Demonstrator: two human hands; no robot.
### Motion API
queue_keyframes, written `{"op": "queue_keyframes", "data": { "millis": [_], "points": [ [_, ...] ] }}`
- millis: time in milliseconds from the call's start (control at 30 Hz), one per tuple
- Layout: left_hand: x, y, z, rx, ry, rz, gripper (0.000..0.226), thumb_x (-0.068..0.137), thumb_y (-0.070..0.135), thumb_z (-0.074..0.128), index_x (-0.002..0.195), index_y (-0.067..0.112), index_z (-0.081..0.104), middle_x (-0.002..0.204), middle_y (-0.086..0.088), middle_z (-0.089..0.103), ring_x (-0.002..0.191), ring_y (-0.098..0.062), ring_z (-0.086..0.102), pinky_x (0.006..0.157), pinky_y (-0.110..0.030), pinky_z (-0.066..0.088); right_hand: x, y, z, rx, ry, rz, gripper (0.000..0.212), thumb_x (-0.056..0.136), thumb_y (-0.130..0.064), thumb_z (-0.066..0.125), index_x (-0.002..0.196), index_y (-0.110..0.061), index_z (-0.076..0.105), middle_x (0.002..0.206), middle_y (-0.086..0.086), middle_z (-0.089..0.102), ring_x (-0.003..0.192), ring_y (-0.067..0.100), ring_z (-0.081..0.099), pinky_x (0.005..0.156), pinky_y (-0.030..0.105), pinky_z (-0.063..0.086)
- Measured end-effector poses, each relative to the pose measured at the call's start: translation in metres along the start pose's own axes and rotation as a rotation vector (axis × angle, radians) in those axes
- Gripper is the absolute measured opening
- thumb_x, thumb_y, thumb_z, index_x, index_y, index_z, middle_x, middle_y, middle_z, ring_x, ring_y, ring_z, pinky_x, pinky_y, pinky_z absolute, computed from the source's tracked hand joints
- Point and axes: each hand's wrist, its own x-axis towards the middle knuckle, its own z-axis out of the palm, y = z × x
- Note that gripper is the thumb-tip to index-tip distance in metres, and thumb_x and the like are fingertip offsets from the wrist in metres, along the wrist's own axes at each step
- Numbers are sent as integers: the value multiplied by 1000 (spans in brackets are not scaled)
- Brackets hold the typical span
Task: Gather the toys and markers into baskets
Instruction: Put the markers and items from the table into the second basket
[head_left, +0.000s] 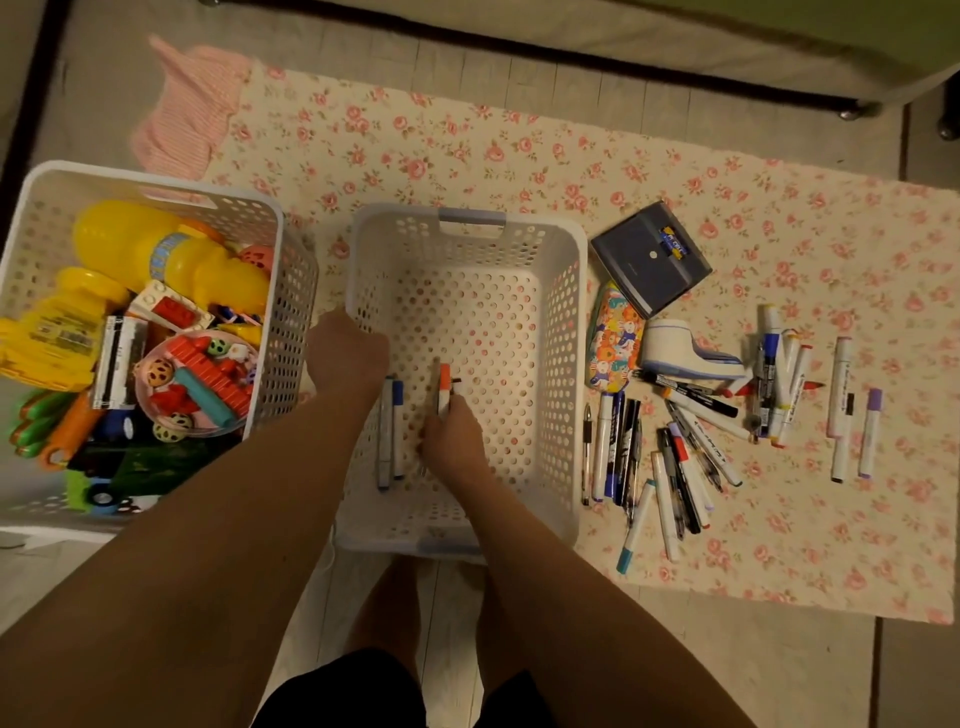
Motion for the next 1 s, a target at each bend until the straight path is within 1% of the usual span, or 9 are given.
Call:
{"op": "queue_keyframes", "data": {
  "millis": [200,300,367,433,500,633,767,867,1000],
  "points": [
    [0,0,0,3,7,-32,29,77,15,54,102,1,62,99,-15,65,92,-31,64,74,-39,56,-1,20,22,-80,-30,75,24,99,-17,45,119,-11,56,107,8,64,94,22,63,76,31,53],
    [0,0,0,-6,6,-43,29,78,15,54,102,3,62,99,-13,65,91,-29,64,73,-37,56,1,22,23,-143,-32,72,22,97,-10,48,117,-10,56,109,6,63,97,20,61,73,24,49],
    [0,1,1,-7,3,-44,27,78,14,54,101,2,62,97,-13,65,90,-28,64,67,-33,53,3,19,23,-169,-13,28,19,97,-11,47,114,-10,57,103,5,63,91,17,59,63,18,43],
    [0,0,0,6,1,-49,26,79,13,54,101,1,61,99,-14,64,91,-29,64,66,-32,49,3,10,21,-133,39,-27,16,99,-18,45,106,-12,58,95,3,64,84,17,60,59,20,43],
    [0,1,1,11,-3,-46,27,81,12,53,103,0,61,102,-15,64,94,-30,63,69,-33,48,2,-5,10,-83,118,-112,15,99,-22,46,99,-12,57,90,2,62,81,18,60,65,27,48],
    [-3,3,0,17,9,-30,28,83,11,53,108,-1,59,106,-17,63,97,-31,62,74,-34,49,-2,-48,-37,6,359,-387,11,99,-14,44,97,-16,55,80,-7,56,71,10,55,61,21,44],
    [-7,7,-1,33,30,-35,30,85,10,53,112,-2,59,109,-19,63,101,-34,62,76,-37,50,9,-73,-102,113,648,-541,11,96,-9,44,97,-14,53,71,-10,52,59,9,48,54,28,37],
    [-9,9,-2,42,27,-35,31,85,10,52,113,-3,58,111,-20,63,102,-35,62,80,-40,51,32,-63,-146,60,741,-520,7,97,-12,42,97,-13,49,76,3,56,63,19,49,53,30,34],
    [-10,9,-3,27,39,-29,33,87,9,52,116,-4,57,112,-20,62,103,-35,62,82,-41,51,64,-27,-188,-130,712,-334,8,97,-15,44,98,-9,47,91,11,56,76,26,53,63,38,42]
  ]
}}
